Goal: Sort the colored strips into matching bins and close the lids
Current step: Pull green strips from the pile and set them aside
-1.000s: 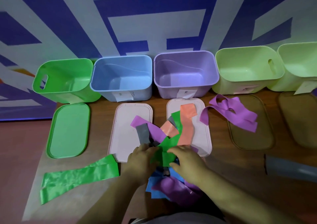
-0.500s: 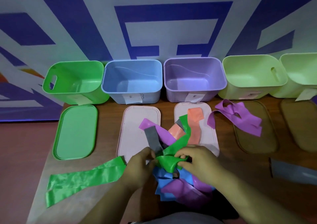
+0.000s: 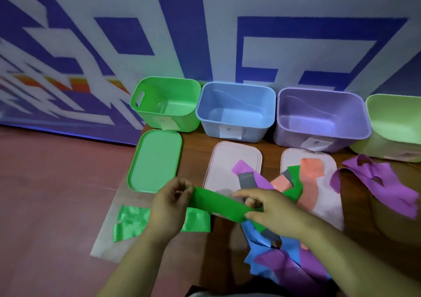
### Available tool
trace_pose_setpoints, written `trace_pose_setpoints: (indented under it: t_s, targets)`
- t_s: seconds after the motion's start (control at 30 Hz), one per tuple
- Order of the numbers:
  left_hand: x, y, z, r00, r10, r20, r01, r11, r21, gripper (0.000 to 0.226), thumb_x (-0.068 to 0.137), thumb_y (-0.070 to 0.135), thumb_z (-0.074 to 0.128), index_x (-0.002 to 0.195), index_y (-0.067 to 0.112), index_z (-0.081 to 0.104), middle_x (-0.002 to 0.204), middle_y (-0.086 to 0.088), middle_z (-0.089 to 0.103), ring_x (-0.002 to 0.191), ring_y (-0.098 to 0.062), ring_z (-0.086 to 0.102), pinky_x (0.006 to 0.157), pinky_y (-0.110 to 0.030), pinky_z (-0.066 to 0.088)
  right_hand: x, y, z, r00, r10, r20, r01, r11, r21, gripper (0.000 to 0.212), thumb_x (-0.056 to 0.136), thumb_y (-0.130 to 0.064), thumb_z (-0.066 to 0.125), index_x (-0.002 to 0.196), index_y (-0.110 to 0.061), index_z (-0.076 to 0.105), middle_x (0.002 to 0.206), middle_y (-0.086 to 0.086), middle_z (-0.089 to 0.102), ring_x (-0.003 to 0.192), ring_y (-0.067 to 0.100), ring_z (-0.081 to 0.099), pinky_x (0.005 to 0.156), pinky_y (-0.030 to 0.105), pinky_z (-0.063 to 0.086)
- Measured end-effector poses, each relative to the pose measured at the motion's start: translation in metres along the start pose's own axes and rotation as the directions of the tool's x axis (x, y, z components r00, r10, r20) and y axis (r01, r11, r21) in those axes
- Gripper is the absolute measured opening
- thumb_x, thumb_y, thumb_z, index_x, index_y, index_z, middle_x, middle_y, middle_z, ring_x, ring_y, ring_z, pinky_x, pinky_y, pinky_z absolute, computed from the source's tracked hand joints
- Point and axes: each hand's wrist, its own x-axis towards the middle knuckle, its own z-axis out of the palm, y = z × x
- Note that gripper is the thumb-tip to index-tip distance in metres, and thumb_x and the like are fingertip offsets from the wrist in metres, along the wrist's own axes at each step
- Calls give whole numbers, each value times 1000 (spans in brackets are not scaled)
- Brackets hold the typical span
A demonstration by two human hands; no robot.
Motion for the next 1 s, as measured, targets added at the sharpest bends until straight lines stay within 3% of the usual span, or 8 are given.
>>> trace_pose_setpoints:
  t_s: [0.1, 0.17, 0.23, 0.37, 0.53, 0.6, 0.73, 1.0]
  targets:
    - [-1, -16, -35, 989, -53, -141, 54, 999, 5, 25, 91, 1, 63, 82, 24, 64, 73, 11, 66, 68, -8, 58, 68, -33, 50, 18, -13, 14, 999, -21, 47, 23, 999, -46, 49, 90, -8, 64, 126, -42, 59, 80, -3, 57, 63, -2, 49, 62, 18, 46]
    - [-5, -26, -54, 978, -71, -198, 85, 994, 64, 25, 91, 4, 64, 79, 26, 65, 74, 16, 66, 66, -2, 58, 66, -26, 49, 33, -26, 28, 998, -45, 48, 49, 996, -77, 41, 92, -8, 63, 124, -33, 62, 74, -13, 54, 59, -5, 51, 58, 7, 38]
    - [-10, -36, -71, 958, -98, -270, 124, 989, 81, 23, 92, 5, 64, 81, 26, 64, 73, 14, 66, 65, 0, 58, 65, -25, 48, 48, -41, 43, 997, -74, 36, 78, 992, -103, 36, 92, -10, 63, 121, -31, 65, 76, -20, 55, 66, -10, 55, 59, 5, 38]
    - [-20, -63, -102, 914, -172, -368, 211, 975, 66, 18, 93, 6, 62, 86, 22, 65, 75, 9, 66, 64, 6, 57, 61, -18, 44, 82, -60, 76, 997, -68, 45, 73, 990, -125, 31, 92, -19, 63, 114, -41, 65, 100, -18, 63, 84, -3, 59, 74, 18, 50]
    - [-29, -93, -128, 855, -267, -445, 323, 945, 53, 19, 93, 10, 62, 88, 29, 64, 78, 3, 65, 67, -11, 58, 59, -24, 44, 109, -77, 114, 993, -42, 113, 61, 983, -172, 29, 92, -19, 63, 115, -37, 64, 98, -17, 63, 86, 1, 61, 76, 24, 52]
    - [-31, -105, -133, 852, -303, -427, 366, 928, 73, 18, 93, 15, 62, 94, 34, 64, 83, 2, 66, 71, -17, 61, 61, -28, 47, 117, -80, 125, 989, -32, 141, 62, 975, -212, 31, 91, -20, 63, 119, -33, 63, 110, -13, 65, 97, 6, 63, 86, 28, 53]
    - [-35, -117, -129, 872, -297, -388, 391, 901, 189, 23, 90, 20, 66, 112, 26, 68, 109, 9, 62, 101, -10, 59, 85, -28, 45, 123, -73, 129, 989, -17, 144, 69, 929, -363, 38, 88, -25, 67, 126, -27, 61, 129, -8, 60, 117, 14, 57, 99, 30, 47]
    - [-29, -102, -72, 981, -159, -115, 190, 914, 357, 20, 87, 20, 68, 107, 24, 69, 104, 11, 61, 97, -7, 56, 82, -23, 44, 86, -32, 83, 999, 16, 36, -2, 936, -352, 34, 86, -27, 69, 120, -26, 64, 121, -10, 63, 110, 11, 59, 96, 30, 48]
